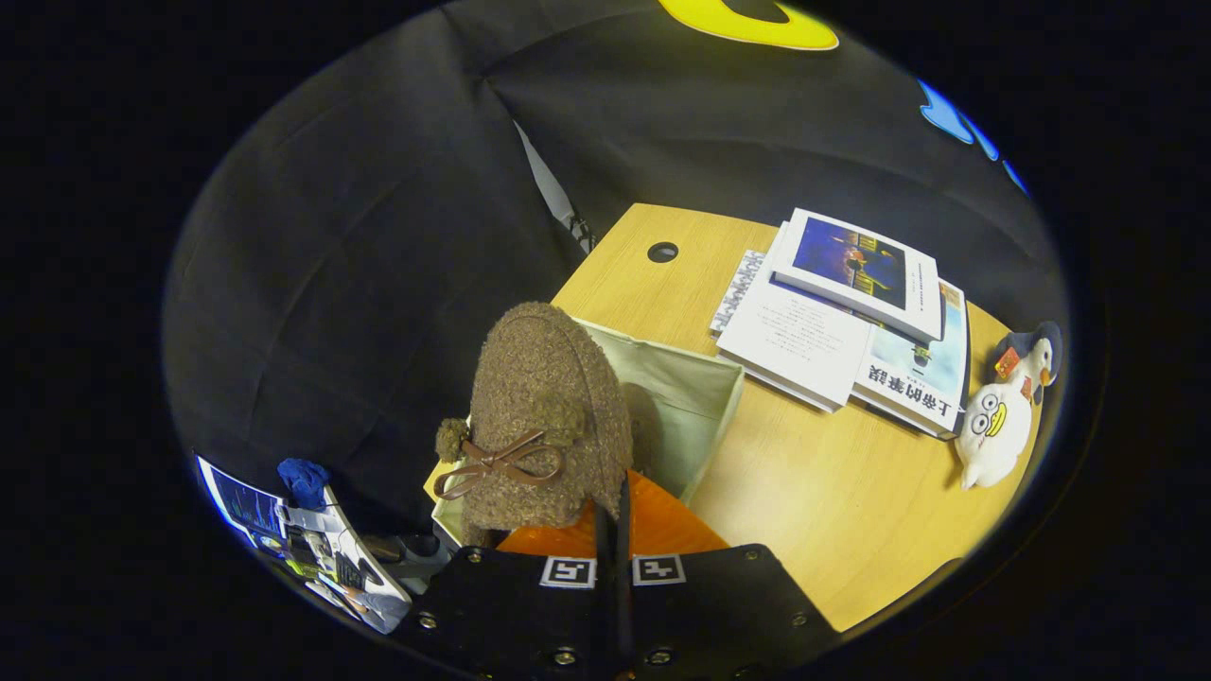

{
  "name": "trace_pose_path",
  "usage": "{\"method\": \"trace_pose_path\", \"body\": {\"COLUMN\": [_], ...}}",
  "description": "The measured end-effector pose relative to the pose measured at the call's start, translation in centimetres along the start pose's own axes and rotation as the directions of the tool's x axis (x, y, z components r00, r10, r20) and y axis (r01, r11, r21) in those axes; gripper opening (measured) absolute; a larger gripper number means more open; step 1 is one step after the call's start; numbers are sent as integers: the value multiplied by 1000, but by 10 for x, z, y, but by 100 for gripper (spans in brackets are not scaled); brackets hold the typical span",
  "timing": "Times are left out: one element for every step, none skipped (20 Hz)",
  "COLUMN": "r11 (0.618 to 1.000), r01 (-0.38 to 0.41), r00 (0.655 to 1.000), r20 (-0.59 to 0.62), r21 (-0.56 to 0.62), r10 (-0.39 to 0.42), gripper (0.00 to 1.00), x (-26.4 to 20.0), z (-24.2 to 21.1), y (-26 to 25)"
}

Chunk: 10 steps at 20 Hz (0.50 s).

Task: Open the storage box then place both shoes into the box .Put the left shoe in first, then the right shoe, with the right side of both shoes facing outward in a uniform manner.

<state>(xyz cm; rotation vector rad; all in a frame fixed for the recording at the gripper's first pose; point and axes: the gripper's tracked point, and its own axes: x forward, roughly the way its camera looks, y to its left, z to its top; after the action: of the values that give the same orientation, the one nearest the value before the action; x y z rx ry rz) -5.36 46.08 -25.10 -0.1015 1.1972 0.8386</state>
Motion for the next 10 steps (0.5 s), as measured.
{"method": "trace_pose_path", "body": {"r11": [1000, 1000, 1000, 1000, 1000, 999, 999, 999, 999, 1000], "r01": [-2, -4, -3, 0, 4, 4, -1, -5, -17, -25], "r00": [1000, 1000, 1000, 999, 999, 999, 999, 999, 999, 999], "r20": [-9, -18, -26, -33, -38, -40, -41, -41, -35, -27], "r21": [0, 5, 11, 21, 27, 32, 37, 35, 30, 15], "r10": [2, 4, 4, 0, -3, -3, 3, 6, 18, 25], "gripper": [0, 0, 0, 0, 0, 0, 3, 6, 8, 19], "x": [5, 10, 14, 18, 21, 24, 26, 23, 25, 26], "z": [0, 0, 0, -1, -1, 0, 2, 2, 4, 4], "y": [3, 5, 7, 9, 10, 11, 13, 21, 24, 24]}}
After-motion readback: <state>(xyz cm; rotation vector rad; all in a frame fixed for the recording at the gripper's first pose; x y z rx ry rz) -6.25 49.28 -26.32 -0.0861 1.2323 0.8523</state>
